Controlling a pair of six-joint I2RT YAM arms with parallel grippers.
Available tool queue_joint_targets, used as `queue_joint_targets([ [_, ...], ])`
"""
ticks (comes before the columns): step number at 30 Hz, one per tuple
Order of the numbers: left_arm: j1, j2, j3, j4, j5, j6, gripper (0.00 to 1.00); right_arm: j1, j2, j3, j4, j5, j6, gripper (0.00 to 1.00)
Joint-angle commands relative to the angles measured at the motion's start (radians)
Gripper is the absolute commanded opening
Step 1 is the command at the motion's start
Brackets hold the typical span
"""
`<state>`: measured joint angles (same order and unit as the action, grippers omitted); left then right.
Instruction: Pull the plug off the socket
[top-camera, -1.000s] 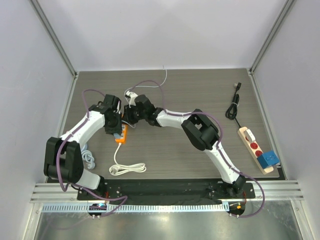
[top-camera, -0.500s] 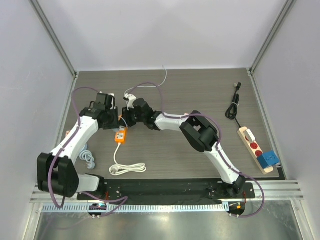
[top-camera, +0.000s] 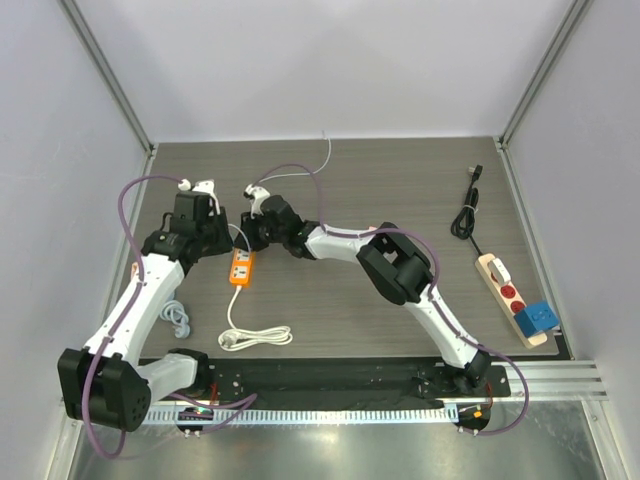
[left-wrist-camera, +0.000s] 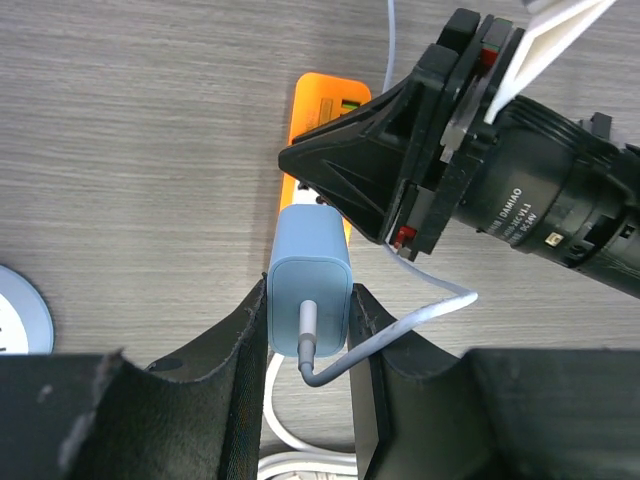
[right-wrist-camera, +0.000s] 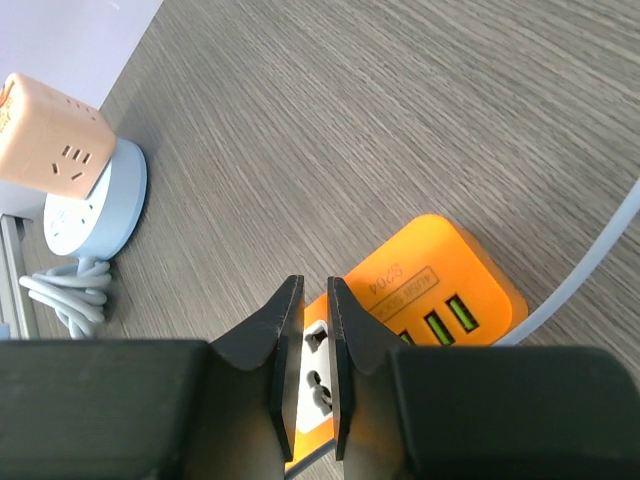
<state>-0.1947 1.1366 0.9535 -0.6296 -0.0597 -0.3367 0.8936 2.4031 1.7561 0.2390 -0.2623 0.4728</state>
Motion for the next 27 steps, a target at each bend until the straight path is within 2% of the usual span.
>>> queue_joint_targets([
  [1,0.006,-0.035,-0.012,0.074,0.011,-0.008,0.0,-0.015,0.016,0.045,-0.058,0.02,0.018,0.22],
  [3,0.006,-0.037,-0.018,0.082,0.032,-0.007,0.0,-0.035,-0.022,0.04,-0.04,0.003,0.018,0.22],
  [5,0.006,-0.037,-0.022,0.087,0.053,-0.005,0.0,-0.047,-0.132,-0.019,-0.005,0.015,0.006,0.22],
  [12,0.005,-0.024,-0.03,0.119,0.175,-0.007,0.0,-0.122,-0.571,-0.504,0.305,0.104,0.023,0.21],
  [16,0.003,-0.021,-0.039,0.145,0.253,-0.004,0.0,-0.133,-0.728,-0.638,0.298,0.265,-0.072,0.21],
  [17,-0.002,-0.017,-0.044,0.16,0.285,-0.007,0.0,-0.137,-0.749,-0.661,0.286,0.381,-0.101,0.21],
  [18,-0.005,-0.006,-0.047,0.168,0.311,-0.03,0.0,-0.146,-0.79,-0.705,0.278,0.421,-0.158,0.21],
  [20,-0.031,0.041,-0.053,0.195,0.394,-0.071,0.0,-0.186,-0.832,-0.774,0.258,0.544,-0.218,0.22],
  [22,-0.104,0.084,-0.03,0.209,0.409,-0.133,0.0,-0.232,-0.887,-0.82,0.252,0.584,-0.261,0.22],
  [24,-0.165,0.158,0.002,0.225,0.4,-0.171,0.0,-0.335,-0.918,-0.887,0.246,0.565,-0.244,0.22],
  [27,-0.264,0.265,0.045,0.336,0.448,-0.278,0.0,-0.473,-0.97,-0.981,0.29,0.502,-0.171,0.22],
])
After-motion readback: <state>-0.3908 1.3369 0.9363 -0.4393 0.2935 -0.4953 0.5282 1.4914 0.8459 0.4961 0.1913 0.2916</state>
